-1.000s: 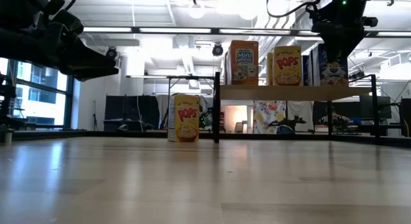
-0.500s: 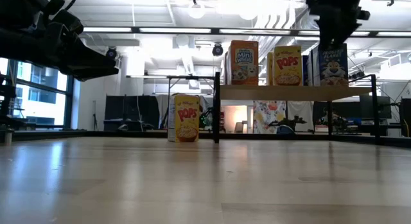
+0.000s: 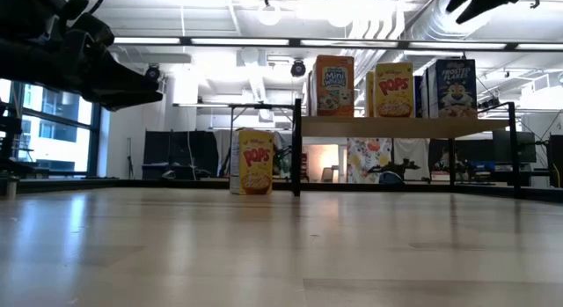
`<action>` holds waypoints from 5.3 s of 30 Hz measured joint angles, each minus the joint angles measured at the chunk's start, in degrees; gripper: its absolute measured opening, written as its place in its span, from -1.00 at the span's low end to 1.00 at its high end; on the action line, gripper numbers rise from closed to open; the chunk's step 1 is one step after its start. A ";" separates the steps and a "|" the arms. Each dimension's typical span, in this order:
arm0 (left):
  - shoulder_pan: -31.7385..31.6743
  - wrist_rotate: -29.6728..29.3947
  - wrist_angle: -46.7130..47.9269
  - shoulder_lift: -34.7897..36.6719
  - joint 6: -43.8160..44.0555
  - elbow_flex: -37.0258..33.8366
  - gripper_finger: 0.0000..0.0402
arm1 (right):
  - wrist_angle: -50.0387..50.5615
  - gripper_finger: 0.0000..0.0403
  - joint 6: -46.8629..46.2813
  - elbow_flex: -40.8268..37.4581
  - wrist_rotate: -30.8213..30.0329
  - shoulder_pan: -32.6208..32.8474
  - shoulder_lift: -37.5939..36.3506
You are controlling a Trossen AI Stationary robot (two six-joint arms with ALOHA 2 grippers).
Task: Stack cereal on shelf
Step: Put the yellow cereal box on the shelf aligned with the other yellow cereal boxes
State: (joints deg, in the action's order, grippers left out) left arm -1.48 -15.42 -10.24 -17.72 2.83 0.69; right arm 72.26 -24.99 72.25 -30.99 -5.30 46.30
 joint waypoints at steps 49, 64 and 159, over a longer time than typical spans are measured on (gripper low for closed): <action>0.00 0.04 -0.33 0.00 12.11 0.00 0.19 | -55.59 0.34 7.94 -53.89 14.63 12.11 -25.59; 0.00 0.01 -0.34 0.02 12.11 0.00 0.19 | -64.46 0.34 5.55 -65.80 15.62 12.11 -35.82; -19.67 1.55 36.73 -58.58 10.08 61.42 0.19 | -67.33 0.34 11.55 -69.37 26.70 12.08 -42.60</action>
State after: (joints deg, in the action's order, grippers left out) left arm -21.14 -13.87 26.49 -76.29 12.91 62.11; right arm 4.93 -13.44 2.87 -4.28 6.79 3.70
